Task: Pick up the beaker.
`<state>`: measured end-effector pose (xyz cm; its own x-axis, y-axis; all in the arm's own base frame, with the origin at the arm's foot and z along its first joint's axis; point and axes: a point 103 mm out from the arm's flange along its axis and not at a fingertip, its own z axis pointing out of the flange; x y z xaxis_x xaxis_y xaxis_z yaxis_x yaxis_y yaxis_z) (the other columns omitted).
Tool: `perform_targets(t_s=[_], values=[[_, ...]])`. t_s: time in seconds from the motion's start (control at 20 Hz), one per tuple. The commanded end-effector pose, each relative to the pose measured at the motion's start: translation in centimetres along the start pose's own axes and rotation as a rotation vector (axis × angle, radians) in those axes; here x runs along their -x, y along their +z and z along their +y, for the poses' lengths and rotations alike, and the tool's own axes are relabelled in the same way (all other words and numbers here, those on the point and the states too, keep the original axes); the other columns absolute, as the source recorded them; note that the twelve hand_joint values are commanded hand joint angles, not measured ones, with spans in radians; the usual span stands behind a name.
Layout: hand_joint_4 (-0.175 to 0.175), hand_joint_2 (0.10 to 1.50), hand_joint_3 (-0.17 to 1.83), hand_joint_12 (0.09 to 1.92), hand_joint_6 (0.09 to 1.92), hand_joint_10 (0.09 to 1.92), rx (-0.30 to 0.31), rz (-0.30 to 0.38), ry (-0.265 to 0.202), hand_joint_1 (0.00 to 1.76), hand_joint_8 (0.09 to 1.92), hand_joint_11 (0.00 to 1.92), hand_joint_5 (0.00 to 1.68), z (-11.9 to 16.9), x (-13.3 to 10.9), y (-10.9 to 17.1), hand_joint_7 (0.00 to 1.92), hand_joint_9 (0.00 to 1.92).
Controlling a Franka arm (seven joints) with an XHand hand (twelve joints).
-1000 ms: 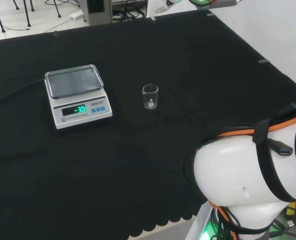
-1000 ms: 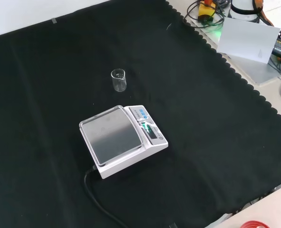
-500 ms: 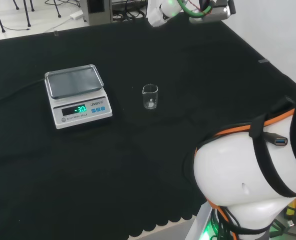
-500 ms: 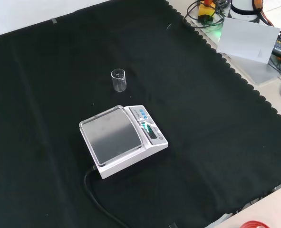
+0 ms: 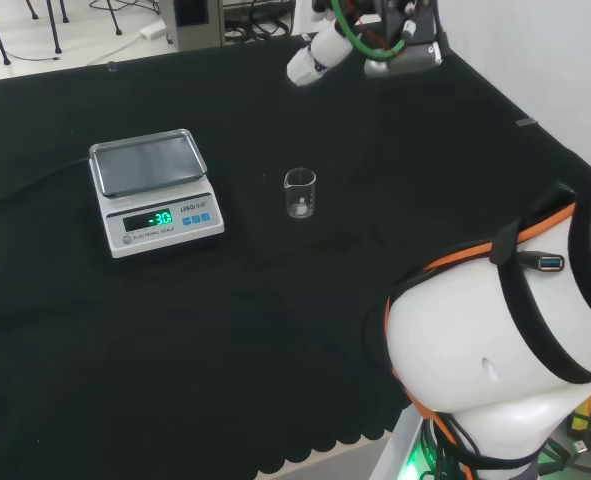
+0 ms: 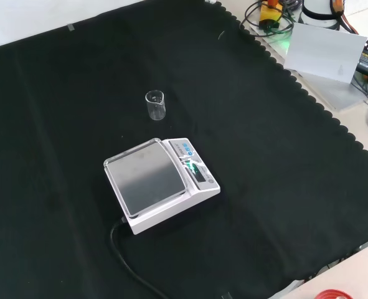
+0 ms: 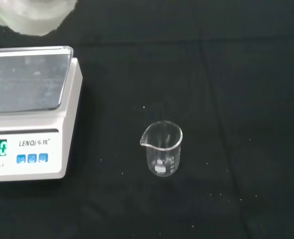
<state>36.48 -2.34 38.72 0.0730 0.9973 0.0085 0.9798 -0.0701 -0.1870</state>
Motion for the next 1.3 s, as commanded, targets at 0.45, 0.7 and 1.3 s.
perform_targets(t_s=[0.45, 0.7, 1.3], values=[[-0.052, 0.73, 0.44, 1.48, 0.46, 0.84, 0.069, -0.043, -0.011, 0.74, 0.72, 0.0, 0.44, 2.8, -1.3, 7.4, 0.4, 0.49], [-0.055, 0.73, 0.45, 1.49, 0.49, 0.83, 0.028, -0.032, -0.012, 0.75, 0.72, 0.01, 0.43, 3.7, -1.2, 8.6, 0.42, 0.52], [-0.059, 0.72, 0.46, 1.49, 0.56, 0.83, 0.028, -0.047, -0.015, 0.75, 0.73, 0.03, 0.42, 3.7, -1.0, 8.5, 0.43, 0.54]])
